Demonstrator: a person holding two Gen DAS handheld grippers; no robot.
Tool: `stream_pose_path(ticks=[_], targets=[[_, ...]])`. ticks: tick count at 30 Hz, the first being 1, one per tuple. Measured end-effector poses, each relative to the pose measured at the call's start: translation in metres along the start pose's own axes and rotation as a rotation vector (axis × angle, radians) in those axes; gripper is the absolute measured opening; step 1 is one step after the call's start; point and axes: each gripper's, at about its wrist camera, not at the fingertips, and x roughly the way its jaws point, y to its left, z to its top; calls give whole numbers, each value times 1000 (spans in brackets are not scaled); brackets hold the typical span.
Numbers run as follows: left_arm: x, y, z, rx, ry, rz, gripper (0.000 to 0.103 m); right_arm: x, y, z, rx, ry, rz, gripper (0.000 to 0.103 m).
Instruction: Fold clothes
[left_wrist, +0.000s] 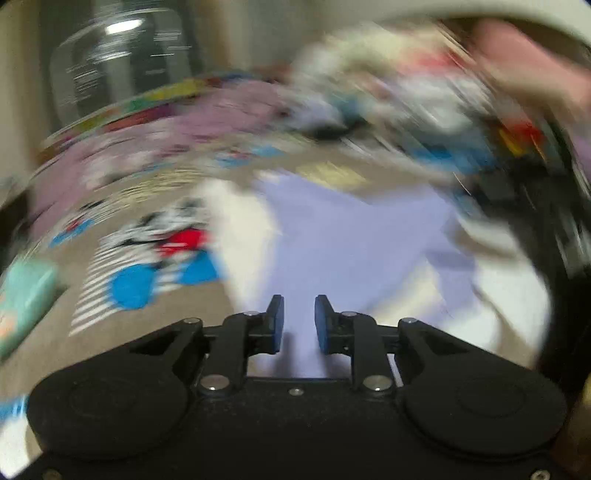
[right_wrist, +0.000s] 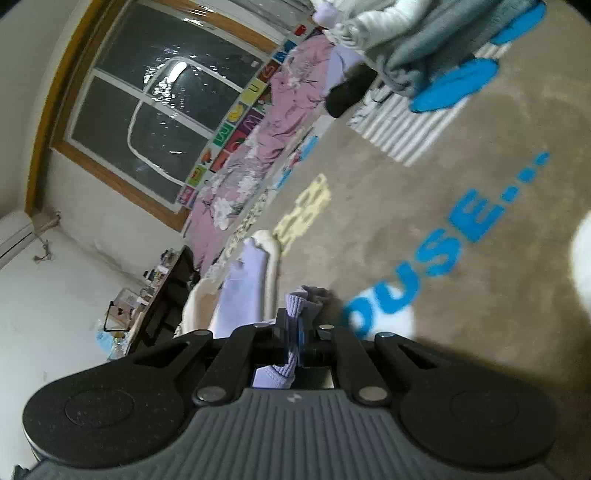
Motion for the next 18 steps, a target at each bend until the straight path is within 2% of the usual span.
stream_pose_path(ticks=[2,3,6,9,12,15,16,18], targets=[[-3,28,-1,-127,-10,84,20,4,-2,-1,5,7,12,6],[-3,37,-3,-169,-7,100,20,5,-3,-1,8,10,21,6],[2,42,-6,-203,17,128,20,11,-3,-4,2,27,28,7],[9,25,-1,-151,23,84,20,14,-5,-5,15,35,30,6],[17,1,-1,-80,33,6,20,14,-7,-4,23,35,38,7],[40,-21,-9,14,132,-32,20,14,-6,-4,21,33,47,7],[45,-26,-13,41,158,-25,19,15,-6,-4,19,32,49,7],[45,-27,-11,36,164,-28,20,17,-5,-3,12,33,52,7]])
